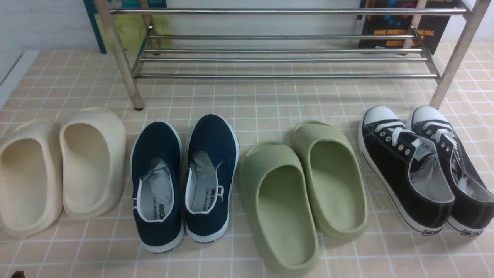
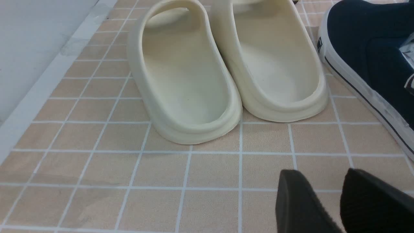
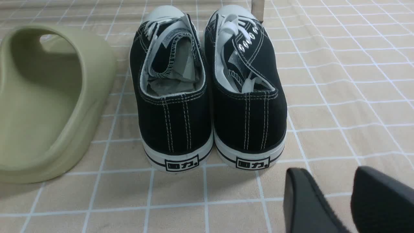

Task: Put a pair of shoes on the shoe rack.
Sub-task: Use the left arm to grab the shoe closest to it

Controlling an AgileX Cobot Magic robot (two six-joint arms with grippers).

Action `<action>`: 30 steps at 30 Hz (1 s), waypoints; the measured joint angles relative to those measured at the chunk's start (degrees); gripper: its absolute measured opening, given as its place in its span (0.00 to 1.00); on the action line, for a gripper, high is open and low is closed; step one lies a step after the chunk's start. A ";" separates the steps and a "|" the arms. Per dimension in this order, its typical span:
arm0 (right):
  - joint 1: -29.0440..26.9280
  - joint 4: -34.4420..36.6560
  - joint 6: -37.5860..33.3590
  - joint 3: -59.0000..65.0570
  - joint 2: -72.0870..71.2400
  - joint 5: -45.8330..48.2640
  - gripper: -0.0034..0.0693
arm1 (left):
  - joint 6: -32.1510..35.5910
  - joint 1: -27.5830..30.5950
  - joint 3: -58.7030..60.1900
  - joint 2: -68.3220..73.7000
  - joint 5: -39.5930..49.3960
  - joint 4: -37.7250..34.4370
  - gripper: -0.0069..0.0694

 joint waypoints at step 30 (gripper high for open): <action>0.00 -0.02 0.00 0.00 0.00 0.00 0.37 | 0.00 0.00 0.00 0.00 -0.05 0.63 0.40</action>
